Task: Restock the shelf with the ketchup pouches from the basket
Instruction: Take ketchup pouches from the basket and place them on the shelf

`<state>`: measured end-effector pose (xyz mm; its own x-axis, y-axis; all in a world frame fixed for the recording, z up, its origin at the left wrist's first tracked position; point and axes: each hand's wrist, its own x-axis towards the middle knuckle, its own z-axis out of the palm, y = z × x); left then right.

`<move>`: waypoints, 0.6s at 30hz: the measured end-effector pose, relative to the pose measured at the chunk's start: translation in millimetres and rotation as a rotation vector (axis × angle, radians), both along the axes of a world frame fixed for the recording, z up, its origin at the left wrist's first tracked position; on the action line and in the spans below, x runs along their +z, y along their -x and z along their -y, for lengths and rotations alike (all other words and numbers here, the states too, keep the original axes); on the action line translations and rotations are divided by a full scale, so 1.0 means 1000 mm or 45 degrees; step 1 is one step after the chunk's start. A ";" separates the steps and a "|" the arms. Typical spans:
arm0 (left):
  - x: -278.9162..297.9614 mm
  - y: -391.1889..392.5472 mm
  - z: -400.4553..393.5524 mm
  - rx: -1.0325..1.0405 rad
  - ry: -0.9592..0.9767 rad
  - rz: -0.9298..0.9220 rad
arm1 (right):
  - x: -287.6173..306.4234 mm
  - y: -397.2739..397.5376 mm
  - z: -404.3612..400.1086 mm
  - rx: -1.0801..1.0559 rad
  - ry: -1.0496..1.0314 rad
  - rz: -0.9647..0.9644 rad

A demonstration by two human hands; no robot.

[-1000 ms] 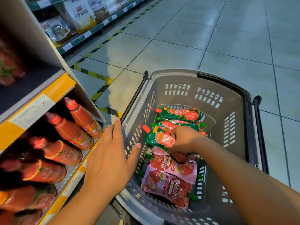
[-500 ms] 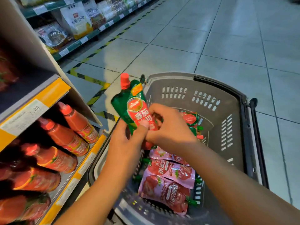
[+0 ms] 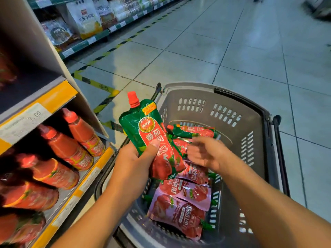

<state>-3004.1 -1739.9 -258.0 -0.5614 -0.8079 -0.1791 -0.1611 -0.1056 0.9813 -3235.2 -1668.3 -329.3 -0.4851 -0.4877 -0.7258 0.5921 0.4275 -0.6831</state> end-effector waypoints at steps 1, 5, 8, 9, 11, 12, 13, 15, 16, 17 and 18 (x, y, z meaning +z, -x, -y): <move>0.000 0.000 0.000 0.015 -0.014 -0.003 | -0.008 -0.002 -0.001 0.044 -0.077 0.070; 0.001 0.001 0.002 0.080 -0.058 -0.012 | -0.029 -0.008 -0.006 0.019 -0.230 0.177; 0.001 0.001 0.001 0.078 -0.089 0.004 | -0.039 -0.011 -0.004 -0.058 -0.251 0.281; 0.001 0.001 0.001 0.083 -0.099 0.011 | -0.043 -0.012 -0.004 -0.085 -0.243 0.318; 0.001 0.001 -0.001 0.101 -0.125 0.009 | -0.049 -0.017 -0.005 -0.159 -0.181 0.408; 0.001 0.001 -0.001 0.114 -0.131 0.007 | -0.052 -0.020 -0.005 -0.188 -0.167 0.413; 0.002 0.001 -0.002 0.128 -0.129 0.011 | -0.055 -0.021 -0.006 -0.220 -0.159 0.381; 0.002 0.002 -0.002 0.158 -0.129 0.012 | -0.064 -0.019 -0.006 -0.322 -0.157 0.254; 0.002 0.002 -0.001 0.169 -0.130 0.014 | -0.066 -0.018 -0.006 -0.372 -0.152 0.217; 0.002 0.002 -0.001 0.174 -0.131 0.025 | -0.066 -0.017 -0.005 -0.411 -0.139 0.197; 0.002 0.002 -0.001 0.176 -0.129 0.034 | -0.065 -0.017 -0.004 -0.446 -0.127 0.181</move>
<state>-3006.3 -1739.2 -256.4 -0.4400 -0.8543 -0.2767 -0.1639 -0.2265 0.9601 -3218.2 -1664.4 -394.3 -0.5007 -0.2340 -0.8334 0.8000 0.2425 -0.5488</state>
